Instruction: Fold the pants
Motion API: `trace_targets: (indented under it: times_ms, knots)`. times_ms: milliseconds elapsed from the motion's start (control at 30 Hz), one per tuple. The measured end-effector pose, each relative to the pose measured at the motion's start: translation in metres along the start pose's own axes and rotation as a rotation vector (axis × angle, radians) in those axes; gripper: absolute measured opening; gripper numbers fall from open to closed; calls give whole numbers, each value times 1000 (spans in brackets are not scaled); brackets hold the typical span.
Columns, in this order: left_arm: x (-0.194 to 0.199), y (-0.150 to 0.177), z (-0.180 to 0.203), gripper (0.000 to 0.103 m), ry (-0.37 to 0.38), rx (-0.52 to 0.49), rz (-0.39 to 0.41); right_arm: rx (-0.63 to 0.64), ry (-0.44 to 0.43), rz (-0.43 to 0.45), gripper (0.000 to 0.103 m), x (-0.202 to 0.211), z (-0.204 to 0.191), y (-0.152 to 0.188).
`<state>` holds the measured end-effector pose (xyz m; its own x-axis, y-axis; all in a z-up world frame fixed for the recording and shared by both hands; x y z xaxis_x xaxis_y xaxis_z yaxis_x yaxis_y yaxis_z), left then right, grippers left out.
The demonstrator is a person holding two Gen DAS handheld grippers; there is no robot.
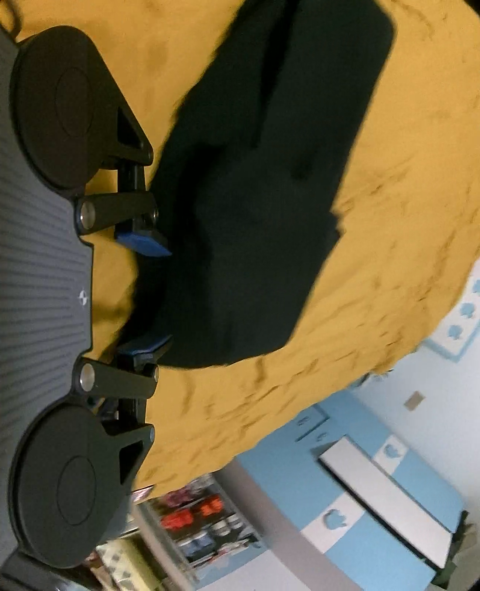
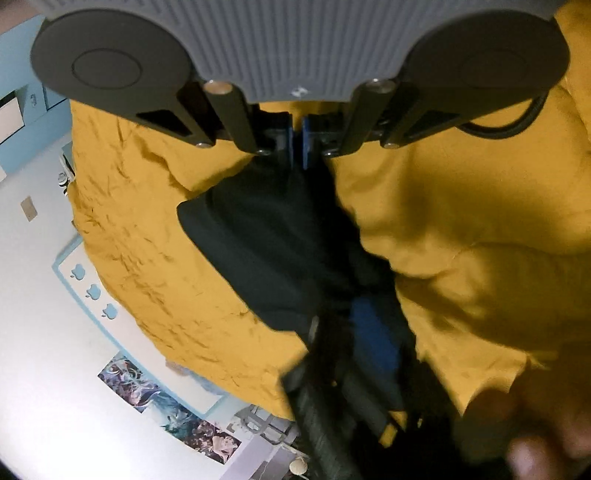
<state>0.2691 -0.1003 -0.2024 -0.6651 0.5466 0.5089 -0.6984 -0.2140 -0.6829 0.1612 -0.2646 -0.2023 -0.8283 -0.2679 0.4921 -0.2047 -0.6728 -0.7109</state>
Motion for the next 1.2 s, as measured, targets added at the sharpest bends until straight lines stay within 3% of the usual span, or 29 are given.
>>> trace_targets:
  times_ms: [67,133,267,333,433,533,800,833,867,900,933,1000,1200]
  knots:
    - [-3,7,4,56,2,3,-13,-25,-46,9,10,10,8,-1]
    - [-8,9,5,58,-1,42,-13,-129,-73,27,21,19,31,0]
    - [-21,11,6,59,-30,147,-8,-373,-73,64,28,19,108,10]
    - [-29,13,4,59,-57,206,0,-455,-144,62,33,4,139,15]
    - [-35,18,4,59,-81,273,18,-456,-272,58,35,-31,168,18]
    - [-36,20,9,59,-109,265,48,-425,-344,23,35,-74,191,20]
    - [-43,21,10,50,-132,301,54,-433,-563,-8,34,-158,205,17]
    - [-43,21,10,49,-136,299,54,-435,-591,-20,27,-163,201,19]
    - [-44,21,10,42,-139,299,51,-430,-617,-39,13,-167,197,22]
    - [-44,23,10,25,-140,297,50,-424,-632,-51,6,-171,193,25]
    - [-43,23,11,20,-143,288,54,-420,-650,-50,0,-170,190,27]
    - [-40,21,12,14,-140,288,79,-426,-645,-17,0,-169,194,27]
    - [-27,26,14,10,-159,257,104,-505,-575,133,0,-153,220,9]
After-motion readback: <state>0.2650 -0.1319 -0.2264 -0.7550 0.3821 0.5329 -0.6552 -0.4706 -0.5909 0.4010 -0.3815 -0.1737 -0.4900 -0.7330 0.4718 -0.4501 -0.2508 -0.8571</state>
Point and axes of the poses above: each gripper's, at about its wrist camera, not at the fingertips, and x roughly against the way its jaws point, z to its right, y to its underside, the point moved 9 cm from there along -x, roughly the way its jaws point, and after that the axes turned 13 degrees about z, right-handed, at the moved point
